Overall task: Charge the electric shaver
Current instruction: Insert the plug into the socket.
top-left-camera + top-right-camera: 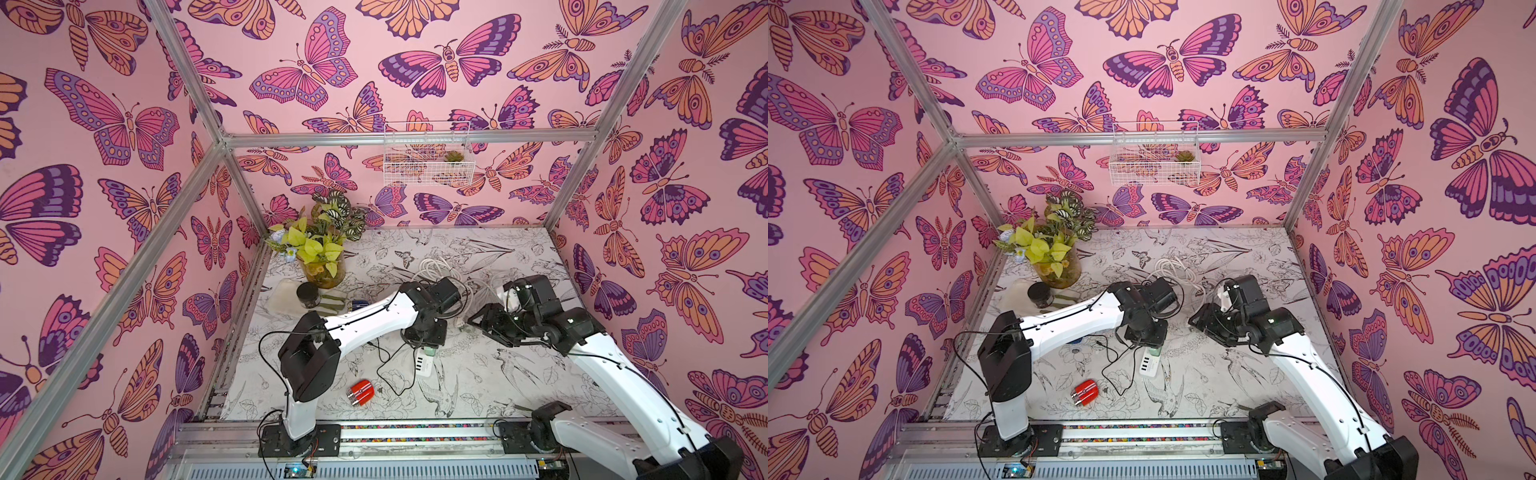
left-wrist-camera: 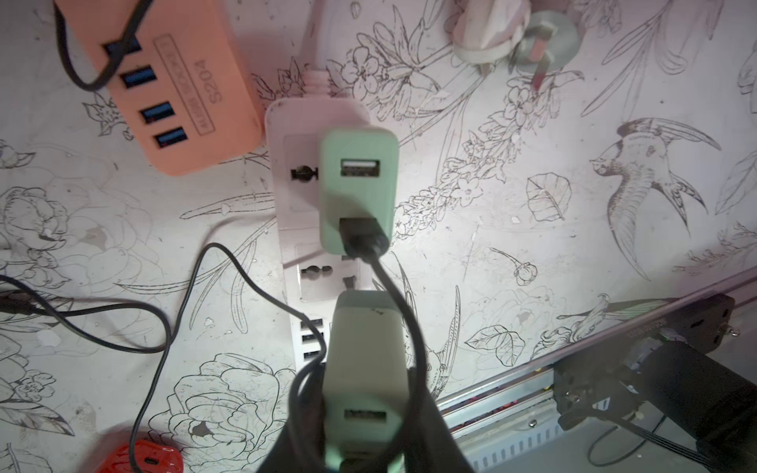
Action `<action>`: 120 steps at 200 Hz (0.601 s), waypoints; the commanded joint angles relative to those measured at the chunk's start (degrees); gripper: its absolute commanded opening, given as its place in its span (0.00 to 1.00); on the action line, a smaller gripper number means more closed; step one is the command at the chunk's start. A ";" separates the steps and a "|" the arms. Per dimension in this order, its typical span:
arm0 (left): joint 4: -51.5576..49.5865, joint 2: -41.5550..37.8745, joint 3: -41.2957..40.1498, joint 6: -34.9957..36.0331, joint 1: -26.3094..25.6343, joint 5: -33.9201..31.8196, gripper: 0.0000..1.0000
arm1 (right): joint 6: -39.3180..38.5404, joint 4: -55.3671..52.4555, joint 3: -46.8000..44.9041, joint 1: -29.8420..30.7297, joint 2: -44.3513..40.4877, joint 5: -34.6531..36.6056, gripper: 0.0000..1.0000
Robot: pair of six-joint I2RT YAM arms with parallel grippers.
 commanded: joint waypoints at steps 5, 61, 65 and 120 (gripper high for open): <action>-3.01 1.69 1.08 0.13 -0.13 -2.04 0.00 | 0.15 -0.30 -0.70 -0.43 -0.43 0.75 0.61; -3.05 4.45 3.42 1.31 -0.04 -2.48 0.00 | 0.90 1.23 -1.14 -0.57 0.21 0.09 0.61; -3.05 4.52 3.50 1.35 -0.04 -2.48 0.00 | 0.90 1.29 -1.22 -0.60 0.25 0.00 0.61; -3.79 5.65 4.13 2.23 0.05 -3.59 0.00 | 0.98 1.62 -1.49 -0.77 0.27 -0.03 0.61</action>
